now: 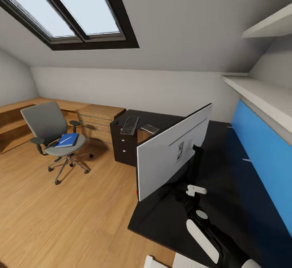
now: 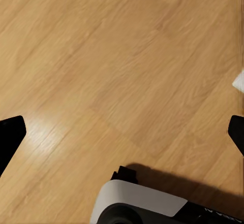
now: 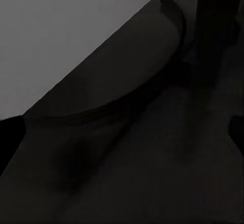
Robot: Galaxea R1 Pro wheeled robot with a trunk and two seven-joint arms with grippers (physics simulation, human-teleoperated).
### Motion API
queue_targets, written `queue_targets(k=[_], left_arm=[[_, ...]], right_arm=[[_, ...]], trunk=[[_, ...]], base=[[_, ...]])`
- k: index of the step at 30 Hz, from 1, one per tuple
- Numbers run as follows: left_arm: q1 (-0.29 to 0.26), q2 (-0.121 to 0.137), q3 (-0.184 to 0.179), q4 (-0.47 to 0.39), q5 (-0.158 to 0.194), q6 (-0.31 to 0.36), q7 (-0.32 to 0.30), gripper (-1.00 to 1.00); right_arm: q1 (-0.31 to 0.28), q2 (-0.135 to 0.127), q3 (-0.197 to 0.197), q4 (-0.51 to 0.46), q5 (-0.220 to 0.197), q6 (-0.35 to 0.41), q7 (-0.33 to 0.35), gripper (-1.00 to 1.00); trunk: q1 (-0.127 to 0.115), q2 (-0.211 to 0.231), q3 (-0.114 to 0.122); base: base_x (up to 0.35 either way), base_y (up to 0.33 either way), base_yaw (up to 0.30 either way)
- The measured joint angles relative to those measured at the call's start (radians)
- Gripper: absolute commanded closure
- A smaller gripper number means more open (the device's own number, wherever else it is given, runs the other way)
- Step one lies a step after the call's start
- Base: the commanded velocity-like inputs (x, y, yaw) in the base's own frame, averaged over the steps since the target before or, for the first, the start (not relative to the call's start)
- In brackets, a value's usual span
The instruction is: In the bedroom, organize the workspace by keeping the computer under the desk, ensuring the monitor is on the desk, placing the keyboard on the desk next to the monitor, placing the mouse on the desk next to the keyboard, moving the folder from the swivel chair onto the desk next to the mouse, stacking the notebook on top of the folder with the pen on top of the notebook, and positioning the swivel chair next to the desk.
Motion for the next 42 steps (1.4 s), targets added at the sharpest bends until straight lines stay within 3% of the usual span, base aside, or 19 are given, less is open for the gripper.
queue_targets(k=[14, 18, 24, 31, 42], left_arm=[[0.0, -0.001, 0.005, -0.058, 0.002, -0.002, 0.004, -1.0], [0.0, -0.001, 0.006, -0.068, 0.003, -0.002, 0.004, -1.0], [0.001, -0.006, -0.003, -0.078, -0.001, -0.036, 0.003, -1.0], [0.002, -0.003, -0.001, -0.086, 0.0, -0.062, 0.002, -1.0], [0.002, -0.003, -0.001, -0.087, 0.0, -0.074, 0.002, -1.0]], right_arm=[[0.0, 0.0, 0.0, 0.022, 0.004, -0.018, 0.0, -1.0], [-0.001, 0.001, 0.001, 0.081, 0.082, -0.081, 0.001, -1.0], [-0.034, 0.034, -0.003, 0.115, 0.102, -0.116, 0.015, -1.0], [-0.002, 0.001, 0.006, 0.086, 0.095, -0.079, -0.013, -1.0], [0.022, -0.004, 0.009, 0.025, 0.094, -0.06, -0.016, -1.0]], trunk=[[0.0, 0.0, 0.0], [0.0, 0.0, 0.0], [0.0, 0.0, 0.0], [0.0, 0.0, 0.0], [0.0, 0.0, 0.0]], base=[[0.0, 0.0, -0.142], [0.0, 0.0, -0.004], [0.0, 0.0, 0.0], [0.0, 0.0, 0.0], [0.0, 0.0, 0.0]])
